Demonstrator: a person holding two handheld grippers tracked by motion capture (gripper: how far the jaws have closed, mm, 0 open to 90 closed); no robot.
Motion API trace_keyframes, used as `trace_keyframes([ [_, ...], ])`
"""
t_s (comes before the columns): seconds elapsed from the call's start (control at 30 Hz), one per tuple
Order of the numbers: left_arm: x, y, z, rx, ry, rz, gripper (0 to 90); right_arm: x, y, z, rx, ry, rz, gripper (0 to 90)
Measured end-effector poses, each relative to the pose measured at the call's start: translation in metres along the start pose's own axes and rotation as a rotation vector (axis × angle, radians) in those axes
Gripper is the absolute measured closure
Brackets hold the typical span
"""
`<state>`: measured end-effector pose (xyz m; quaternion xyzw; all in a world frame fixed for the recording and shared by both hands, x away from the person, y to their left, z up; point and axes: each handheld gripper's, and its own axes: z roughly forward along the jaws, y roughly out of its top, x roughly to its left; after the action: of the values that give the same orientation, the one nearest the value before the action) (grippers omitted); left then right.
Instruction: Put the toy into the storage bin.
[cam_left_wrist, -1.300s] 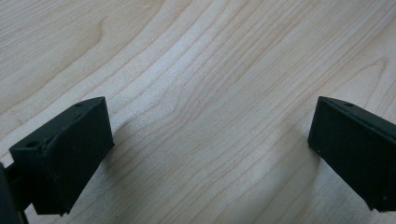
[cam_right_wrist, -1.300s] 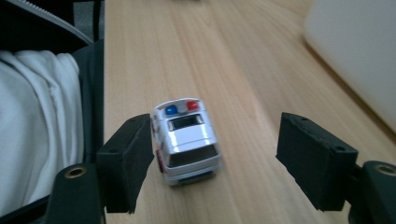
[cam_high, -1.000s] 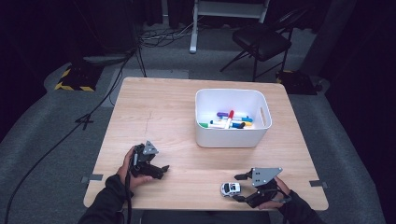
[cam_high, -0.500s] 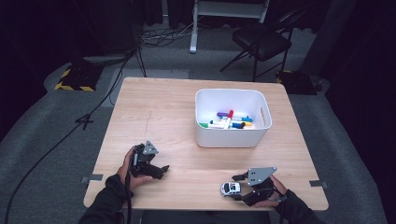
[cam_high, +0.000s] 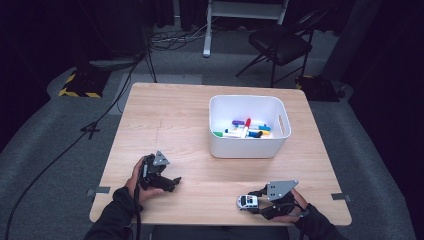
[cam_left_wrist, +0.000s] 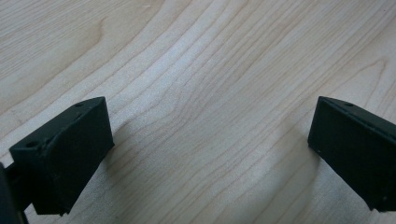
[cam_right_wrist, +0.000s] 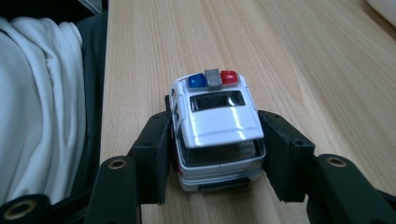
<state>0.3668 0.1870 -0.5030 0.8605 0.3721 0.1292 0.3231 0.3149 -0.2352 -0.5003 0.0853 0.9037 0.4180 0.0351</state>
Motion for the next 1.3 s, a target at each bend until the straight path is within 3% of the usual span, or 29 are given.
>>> trace_keyframes([
  [0.33, 0.000, 0.000, 0.000, 0.000, 0.000, 0.000, 0.1, -0.002, 0.004, -0.021, -0.080, -0.040, 0.018, 47.6],
  [0.4, 0.000, 0.000, 0.000, 0.000, 0.000, 0.000, 0.1, -0.002, 0.006, -0.026, -0.095, -0.047, 0.004, 47.6],
  [0.63, 0.000, 0.000, 0.000, 0.000, 0.000, 0.000, 0.1, -0.005, 0.008, -0.039, -0.116, -0.082, 0.035, 47.7],
  [0.9, 0.000, 0.000, 0.000, 0.002, -0.002, 0.001, 0.1, -0.011, 0.011, -0.059, -0.189, -0.131, 0.065, 47.7],
  [0.97, 0.000, 0.000, 0.000, 0.003, 0.000, 0.000, 0.1, -0.011, 0.013, -0.063, -0.203, -0.147, 0.082, 47.7],
  [1.3, 0.000, 0.000, 0.000, 0.004, -0.007, -0.007, 0.1, -0.016, 0.038, -0.085, -0.248, -0.189, 0.068, 47.7],
])
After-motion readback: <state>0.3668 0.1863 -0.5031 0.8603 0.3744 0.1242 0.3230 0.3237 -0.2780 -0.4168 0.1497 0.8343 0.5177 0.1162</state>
